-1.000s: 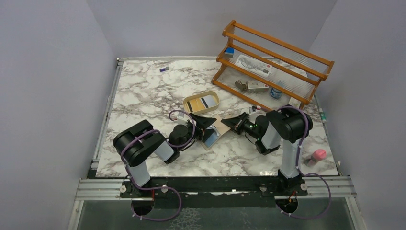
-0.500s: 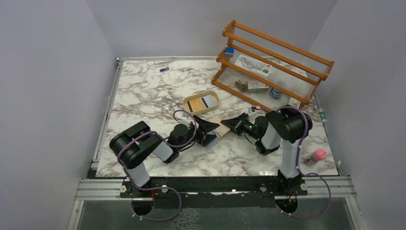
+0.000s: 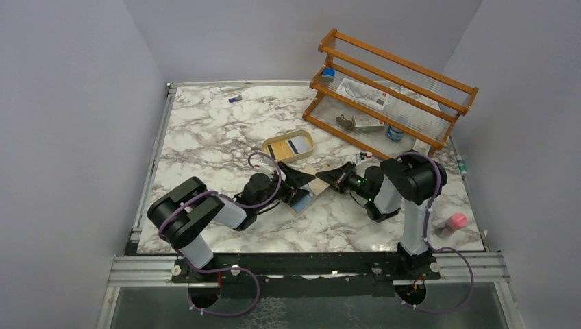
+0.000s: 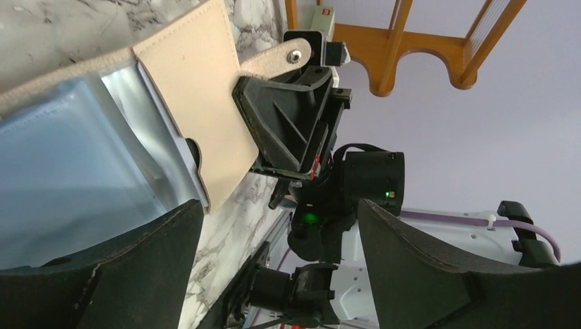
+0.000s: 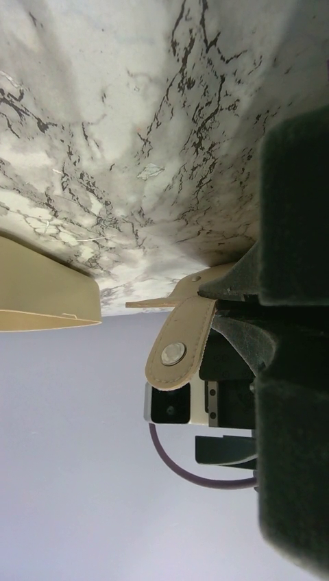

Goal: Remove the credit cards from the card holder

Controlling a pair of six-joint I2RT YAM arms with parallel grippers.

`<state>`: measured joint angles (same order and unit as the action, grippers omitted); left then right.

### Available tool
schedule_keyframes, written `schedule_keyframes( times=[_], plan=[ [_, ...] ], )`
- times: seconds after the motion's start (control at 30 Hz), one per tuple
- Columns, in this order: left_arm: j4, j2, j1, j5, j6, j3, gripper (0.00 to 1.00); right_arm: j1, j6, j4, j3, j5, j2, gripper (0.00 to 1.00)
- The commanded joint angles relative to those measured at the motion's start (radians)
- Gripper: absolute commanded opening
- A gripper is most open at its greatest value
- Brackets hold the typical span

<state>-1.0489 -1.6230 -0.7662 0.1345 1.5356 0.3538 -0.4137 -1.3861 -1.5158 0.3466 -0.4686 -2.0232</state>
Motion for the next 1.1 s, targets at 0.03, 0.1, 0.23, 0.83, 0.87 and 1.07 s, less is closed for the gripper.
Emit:
schedule_keyframes(
  times=[0.03,0.1,0.23,0.83,0.87,1.07],
  plan=[
    [0.029,-0.008,0.018,-0.073,-0.046,0.033,0.83,-0.009,0.018,-0.27,-0.007,-0.032,0.011,0.01],
    [0.037,-0.011,0.021,-0.081,-0.053,0.041,0.83,-0.008,0.018,-0.27,-0.009,-0.034,0.017,0.01],
    [0.043,-0.034,0.026,-0.084,-0.051,0.046,0.83,-0.008,0.019,-0.27,-0.009,-0.036,0.026,0.01],
    [0.023,-0.066,0.028,-0.127,-0.041,0.054,0.83,-0.008,0.016,-0.271,0.004,-0.047,0.025,0.01],
    [0.008,-0.08,0.028,-0.127,-0.039,0.058,0.83,-0.008,0.016,-0.27,0.005,-0.048,0.027,0.01],
    [-0.088,-0.146,0.028,-0.149,0.001,0.085,0.83,-0.008,0.02,-0.27,0.008,-0.054,0.036,0.01]
  ],
)
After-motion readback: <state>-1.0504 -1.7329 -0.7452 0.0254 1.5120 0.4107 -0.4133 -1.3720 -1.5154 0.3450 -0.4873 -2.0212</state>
